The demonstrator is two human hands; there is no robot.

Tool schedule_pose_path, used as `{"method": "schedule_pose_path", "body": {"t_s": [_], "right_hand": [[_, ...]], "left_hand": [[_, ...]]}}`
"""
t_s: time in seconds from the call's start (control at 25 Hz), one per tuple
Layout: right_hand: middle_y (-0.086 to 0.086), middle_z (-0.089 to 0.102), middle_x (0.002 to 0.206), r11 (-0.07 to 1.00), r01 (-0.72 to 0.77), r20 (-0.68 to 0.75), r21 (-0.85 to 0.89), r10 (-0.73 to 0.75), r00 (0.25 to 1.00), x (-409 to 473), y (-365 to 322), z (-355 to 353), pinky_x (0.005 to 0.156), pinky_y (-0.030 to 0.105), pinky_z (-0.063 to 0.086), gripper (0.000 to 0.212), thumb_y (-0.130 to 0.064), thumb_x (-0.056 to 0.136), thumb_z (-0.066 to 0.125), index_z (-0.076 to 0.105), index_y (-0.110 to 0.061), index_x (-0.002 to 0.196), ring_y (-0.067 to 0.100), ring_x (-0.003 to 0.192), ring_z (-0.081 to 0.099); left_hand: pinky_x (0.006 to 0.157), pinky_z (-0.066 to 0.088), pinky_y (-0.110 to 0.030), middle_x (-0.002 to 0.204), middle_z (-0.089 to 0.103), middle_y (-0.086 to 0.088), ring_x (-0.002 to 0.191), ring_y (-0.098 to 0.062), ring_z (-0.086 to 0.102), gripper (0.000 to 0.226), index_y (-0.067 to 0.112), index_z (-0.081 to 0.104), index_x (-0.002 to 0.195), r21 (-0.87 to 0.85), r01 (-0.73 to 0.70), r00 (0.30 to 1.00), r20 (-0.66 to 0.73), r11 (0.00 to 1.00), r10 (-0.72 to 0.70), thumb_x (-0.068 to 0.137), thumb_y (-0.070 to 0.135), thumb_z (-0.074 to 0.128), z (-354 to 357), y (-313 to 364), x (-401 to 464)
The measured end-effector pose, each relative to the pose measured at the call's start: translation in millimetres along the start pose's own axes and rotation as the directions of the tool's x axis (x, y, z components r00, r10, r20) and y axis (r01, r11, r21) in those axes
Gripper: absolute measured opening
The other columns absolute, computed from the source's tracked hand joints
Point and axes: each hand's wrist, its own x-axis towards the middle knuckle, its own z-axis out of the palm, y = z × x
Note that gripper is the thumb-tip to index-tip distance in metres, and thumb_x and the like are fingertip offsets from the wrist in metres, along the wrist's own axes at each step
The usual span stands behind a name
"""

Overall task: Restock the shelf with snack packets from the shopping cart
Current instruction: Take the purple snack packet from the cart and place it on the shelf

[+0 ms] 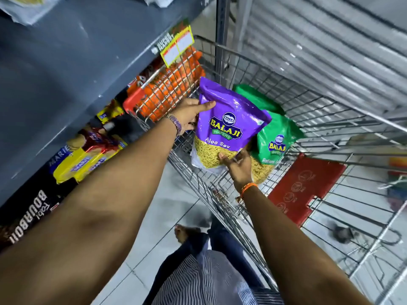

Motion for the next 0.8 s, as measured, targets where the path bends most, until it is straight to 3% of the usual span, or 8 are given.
{"method": "schedule_pose_path", "body": {"t_s": [0.08, 0.16, 0.36, 0.52, 0.68, 0.8], "right_hand": [[0.015, 0.066, 0.104, 0.998, 0.06, 0.036, -0.036, -0.058, 0.998, -5, -30, -1, 0.106, 0.062, 0.048, 0.033, 0.016, 0.082, 0.071, 0.061, -0.002, 0.108, 0.027, 0.099, 0.062], [0.019, 0.067, 0.11, 0.983, 0.166, 0.093, -0.072, -0.159, 0.983, -13, -62, 3, 0.105, 0.058, 0.05, 0.038, 0.012, 0.084, 0.071, 0.057, 0.009, 0.119, 0.026, 0.101, 0.061], [0.019, 0.067, 0.114, 0.922, 0.379, 0.302, -0.084, -0.339, 0.891, -25, -136, 30, 0.099, 0.047, 0.05, 0.038, 0.011, 0.089, 0.066, 0.054, 0.015, 0.125, 0.024, 0.104, 0.06], [0.023, 0.068, 0.119, 0.866, 0.49, 0.491, -0.103, -0.384, 0.782, -44, -186, 75, 0.101, 0.05, 0.051, 0.037, 0.007, 0.09, 0.067, 0.056, 0.011, 0.125, 0.023, 0.105, 0.062], [0.028, 0.07, 0.122, 0.788, 0.606, 0.655, -0.111, -0.401, 0.641, -71, -213, 144, 0.098, 0.052, 0.053, 0.041, -0.006, 0.083, 0.078, 0.061, 0.004, 0.119, 0.024, 0.103, 0.065], [0.021, 0.074, 0.113, 0.74, 0.662, 0.761, -0.12, -0.36, 0.54, -94, -212, 204, 0.092, 0.046, 0.056, 0.04, -0.01, 0.08, 0.081, 0.062, 0.001, 0.115, 0.021, 0.097, 0.067]], "left_hand": [[0.092, 0.051, -0.036, 0.083, 0.077, 0.008, 0.082, -0.014, 0.066, 0.027, 0.023, 0.065, 0.097, -0.112, -0.048, 0.999, -0.018, 0.992, 0.046, 0.08, 0.039, 0.079, -6, 19, -26], [0.092, 0.048, -0.037, 0.091, 0.075, 0.002, 0.084, -0.017, 0.061, 0.025, 0.023, 0.063, 0.095, -0.209, -0.104, 0.994, -0.055, 0.972, 0.094, 0.082, 0.039, 0.077, -13, 39, -54], [0.088, 0.052, -0.037, 0.104, 0.073, -0.011, 0.087, -0.022, 0.068, 0.028, 0.015, 0.065, 0.103, -0.385, -0.345, 0.935, -0.227, 0.856, 0.274, 0.086, 0.037, 0.073, -34, 87, -117], [0.103, 0.051, -0.052, 0.117, 0.07, -0.024, 0.11, -0.032, 0.065, 0.026, 0.006, 0.067, 0.104, -0.534, -0.57, 0.819, -0.431, 0.624, 0.38, 0.088, 0.026, 0.072, -63, 104, -165], [0.097, 0.056, -0.052, 0.1, 0.076, -0.014, 0.098, -0.027, 0.068, 0.014, 0.011, 0.072, 0.095, -0.544, -0.753, 0.657, -0.659, 0.37, 0.366, 0.089, 0.023, 0.072, -115, 101, -216], [0.091, 0.058, -0.047, 0.095, 0.078, -0.007, 0.094, -0.024, 0.069, 0.015, 0.014, 0.072, 0.098, -0.469, -0.837, 0.543, -0.777, 0.282, 0.319, 0.088, 0.025, 0.072, -165, 85, -254]]}}
